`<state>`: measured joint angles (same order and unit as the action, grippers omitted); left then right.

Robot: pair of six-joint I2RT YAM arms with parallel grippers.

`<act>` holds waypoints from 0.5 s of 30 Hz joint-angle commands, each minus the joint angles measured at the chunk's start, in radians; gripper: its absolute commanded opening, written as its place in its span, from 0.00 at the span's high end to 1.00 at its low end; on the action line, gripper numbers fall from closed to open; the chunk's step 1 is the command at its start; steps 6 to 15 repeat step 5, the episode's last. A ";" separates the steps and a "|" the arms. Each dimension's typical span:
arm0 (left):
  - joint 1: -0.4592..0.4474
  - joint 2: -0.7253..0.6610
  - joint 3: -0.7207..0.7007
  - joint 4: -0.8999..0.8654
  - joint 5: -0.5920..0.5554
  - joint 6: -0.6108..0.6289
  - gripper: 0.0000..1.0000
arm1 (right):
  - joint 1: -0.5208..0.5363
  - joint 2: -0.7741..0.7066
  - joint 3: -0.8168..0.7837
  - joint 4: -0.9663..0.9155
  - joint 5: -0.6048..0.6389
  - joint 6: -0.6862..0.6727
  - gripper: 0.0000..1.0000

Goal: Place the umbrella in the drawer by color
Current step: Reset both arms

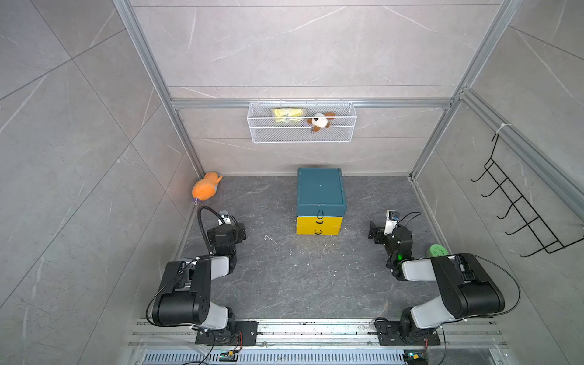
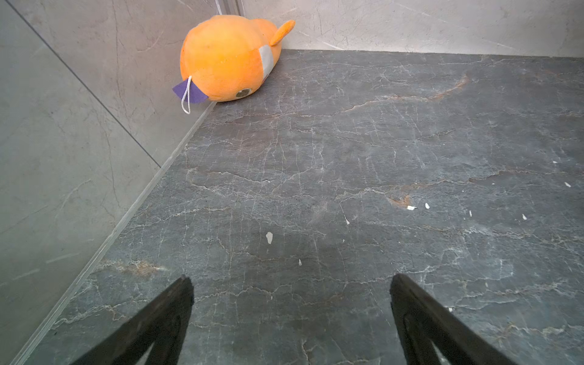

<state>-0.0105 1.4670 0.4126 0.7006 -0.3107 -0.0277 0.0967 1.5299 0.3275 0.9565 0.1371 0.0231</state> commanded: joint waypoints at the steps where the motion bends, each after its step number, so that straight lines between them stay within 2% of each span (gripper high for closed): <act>1: 0.006 -0.004 -0.005 0.040 0.006 -0.016 0.00 | 0.016 0.001 0.019 -0.030 -0.001 -0.022 0.00; 15: 0.006 -0.004 -0.006 0.040 0.006 -0.017 0.00 | 0.017 -0.003 0.014 -0.021 -0.003 -0.022 0.00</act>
